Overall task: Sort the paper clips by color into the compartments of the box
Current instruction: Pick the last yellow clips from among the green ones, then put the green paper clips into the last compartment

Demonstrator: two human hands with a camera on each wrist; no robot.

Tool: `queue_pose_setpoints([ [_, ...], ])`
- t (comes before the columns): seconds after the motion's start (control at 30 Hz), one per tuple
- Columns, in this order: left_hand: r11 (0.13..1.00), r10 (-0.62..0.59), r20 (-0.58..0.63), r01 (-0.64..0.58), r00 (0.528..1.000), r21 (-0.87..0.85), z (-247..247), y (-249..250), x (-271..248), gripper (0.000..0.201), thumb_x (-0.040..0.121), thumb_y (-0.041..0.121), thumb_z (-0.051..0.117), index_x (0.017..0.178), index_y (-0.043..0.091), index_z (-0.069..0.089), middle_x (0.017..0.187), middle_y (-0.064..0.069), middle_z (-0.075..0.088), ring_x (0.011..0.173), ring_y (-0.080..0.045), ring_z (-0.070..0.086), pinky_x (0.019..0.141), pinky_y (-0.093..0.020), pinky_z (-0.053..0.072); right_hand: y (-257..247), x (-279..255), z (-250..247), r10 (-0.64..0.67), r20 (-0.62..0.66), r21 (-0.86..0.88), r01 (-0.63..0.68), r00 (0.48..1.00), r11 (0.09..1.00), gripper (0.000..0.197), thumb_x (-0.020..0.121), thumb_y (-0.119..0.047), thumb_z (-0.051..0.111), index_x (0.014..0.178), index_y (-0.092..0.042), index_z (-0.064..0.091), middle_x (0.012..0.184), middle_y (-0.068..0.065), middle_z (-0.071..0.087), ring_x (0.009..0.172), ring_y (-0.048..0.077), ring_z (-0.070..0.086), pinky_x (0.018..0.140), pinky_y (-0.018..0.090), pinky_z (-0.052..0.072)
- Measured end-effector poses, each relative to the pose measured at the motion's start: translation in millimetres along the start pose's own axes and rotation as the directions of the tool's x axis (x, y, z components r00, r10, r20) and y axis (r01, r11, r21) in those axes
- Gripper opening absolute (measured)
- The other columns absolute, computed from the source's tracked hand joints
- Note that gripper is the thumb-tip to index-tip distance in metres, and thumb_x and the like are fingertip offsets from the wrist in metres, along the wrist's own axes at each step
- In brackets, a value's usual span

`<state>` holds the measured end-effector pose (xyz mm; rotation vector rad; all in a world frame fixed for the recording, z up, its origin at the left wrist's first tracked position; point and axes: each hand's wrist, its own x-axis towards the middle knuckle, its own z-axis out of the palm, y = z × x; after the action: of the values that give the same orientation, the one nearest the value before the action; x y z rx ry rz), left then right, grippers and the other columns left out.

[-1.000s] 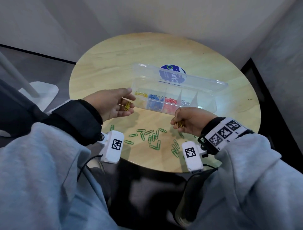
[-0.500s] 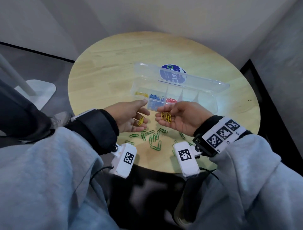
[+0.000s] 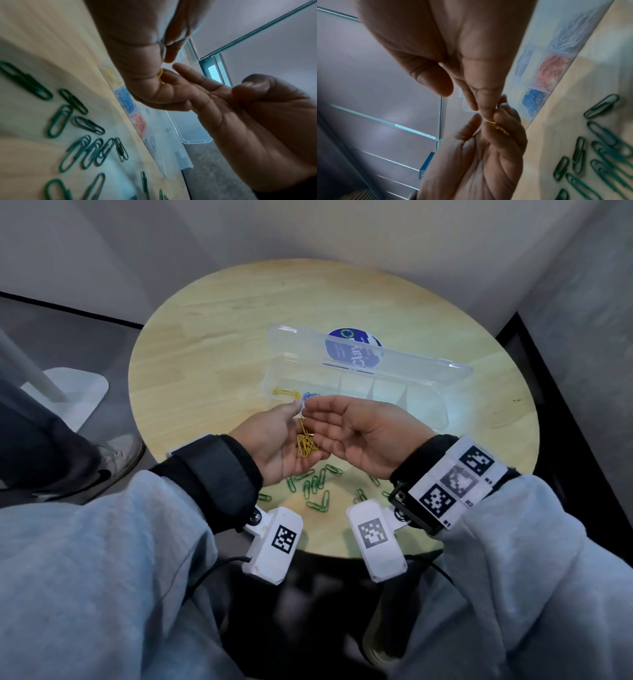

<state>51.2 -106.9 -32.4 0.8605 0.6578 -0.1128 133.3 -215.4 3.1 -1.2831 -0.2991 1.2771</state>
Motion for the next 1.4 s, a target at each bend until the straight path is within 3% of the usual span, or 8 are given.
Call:
queue_pose_setpoints([
  [0.2, 0.983, 0.174, -0.218, -0.158, 0.96, 0.09, -7.3, 28.3, -1.8, 0.043, 0.101, 0.025, 0.025, 0.083, 0.005, 0.057, 0.07, -0.01, 0.051, 0.049, -0.013, 0.059, 0.04, -0.014, 0.048, -5.9, -1.2, -38.0, -0.141, -0.176, -0.435, 0.052, 0.974, 0.899, 0.028, 0.091, 0.006, 0.039, 0.092, -0.015, 0.058, 0.09, 0.006, 0.06, 0.078, 0.016, 0.06, 0.073, 0.026, 0.052],
  [0.33, 0.956, 0.285, -0.333, -0.242, 0.899, 0.164, -4.2, 57.8, 3.0, 0.041, 0.101, 0.033, 0.03, 0.085, 0.005, 0.056, 0.079, -0.011, 0.05, 0.068, -0.019, 0.055, 0.053, -0.02, 0.052, -3.2, -12.1, -73.5, -0.136, -0.224, -0.809, -0.106, 0.965, 0.578, 0.022, 0.092, -0.007, 0.045, 0.099, -0.021, 0.06, 0.09, -0.001, 0.064, 0.074, 0.013, 0.061, 0.071, 0.024, 0.051],
  [0.6, 0.888, 0.383, -0.409, -0.209, 0.828, 0.409, 5.4, 70.9, 31.4, 0.039, 0.095, 0.044, 0.041, 0.106, 0.011, 0.058, 0.119, -0.008, 0.048, 0.125, -0.024, 0.045, 0.096, -0.029, 0.039, 1.2, -30.6, -96.1, -0.053, -0.289, -0.818, -0.218, 0.956, 0.532, 0.02, 0.092, -0.009, 0.047, 0.09, -0.023, 0.061, 0.094, 0.008, 0.067, 0.082, 0.023, 0.064, 0.082, 0.035, 0.053],
  [0.77, 0.787, 0.456, -0.395, -0.155, 0.797, 0.597, 1.1, 71.1, 20.5, 0.027, 0.093, 0.034, 0.045, 0.108, 0.017, 0.059, 0.119, -0.01, 0.056, 0.096, -0.02, 0.051, 0.082, -0.029, 0.047, -1.3, -36.3, -109.5, -0.049, -0.379, -0.869, -0.337, 0.924, 0.363, 0.018, 0.088, -0.01, 0.049, 0.096, -0.02, 0.061, 0.096, 0.008, 0.067, 0.083, 0.024, 0.065, 0.087, 0.038, 0.054],
  [0.9, 0.626, 0.526, -0.375, -0.049, 0.763, 0.779, -17.6, 65.3, -8.9, 0.007, 0.089, 0.015, 0.052, 0.085, 0.011, 0.057, 0.078, -0.007, 0.055, 0.067, -0.019, 0.055, 0.073, -0.031, 0.051, 0.0, -36.2, -116.7, -0.037, -0.431, -0.89, -0.418, 0.902, 0.179, 0.02, 0.083, -0.015, 0.061, 0.102, -0.021, 0.057, 0.096, 0.001, 0.06, 0.073, 0.017, 0.057, 0.074, 0.031, 0.05],
  [1.07, 0.322, 0.39, -0.478, 0.37, 0.787, 0.872, -41.9, 49.3, -28.3, 0.019, 0.083, 0.019, 0.063, 0.091, 0.002, 0.064, 0.087, -0.014, 0.068, 0.084, -0.028, 0.07, 0.086, -0.041, 0.056, 7.6, -31.4, -119.2, -0.02, -0.48, -0.877, -0.48, 0.877, -0.017, 0.052, 0.074, -0.02, 0.071, 0.12, -0.022, 0.047, 0.117, 0.003, 0.05, 0.1, 0.022, 0.057, 0.088, 0.037, 0.052],
  [1.17, 0.145, 0.273, -0.532, 0.513, 0.801, 0.846, -47.7, 36.6, -26.7, 0.017, 0.077, 0.02, 0.067, 0.074, 0.005, 0.061, 0.071, -0.012, 0.066, 0.064, -0.025, 0.064, 0.068, -0.032, 0.055, 12.0, -31.4, -117.5, -0.011, -0.475, -0.878, -0.474, 0.88, -0.069, 0.057, 0.072, -0.022, 0.073, 0.122, -0.02, 0.045, 0.122, 0.004, 0.047, 0.102, 0.023, 0.056, 0.088, 0.036, 0.052],
  [1.4, -0.132, 0.166, -0.519, 0.541, 0.838, 0.831, -38.1, 14.8, -18.4, 0.015, 0.075, 0.012, 0.066, 0.064, 0.008, 0.057, 0.065, -0.006, 0.059, 0.059, -0.023, 0.048, 0.053, -0.023, 0.035, 26.9, -25.3, -107.3, 0.01, -0.411, -0.902, -0.405, 0.911, -0.152, 0.05, 0.071, -0.01, 0.07, 0.113, -0.015, 0.044, 0.11, 0.004, 0.055, 0.092, 0.023, 0.056, 0.074, 0.03, 0.049],
])
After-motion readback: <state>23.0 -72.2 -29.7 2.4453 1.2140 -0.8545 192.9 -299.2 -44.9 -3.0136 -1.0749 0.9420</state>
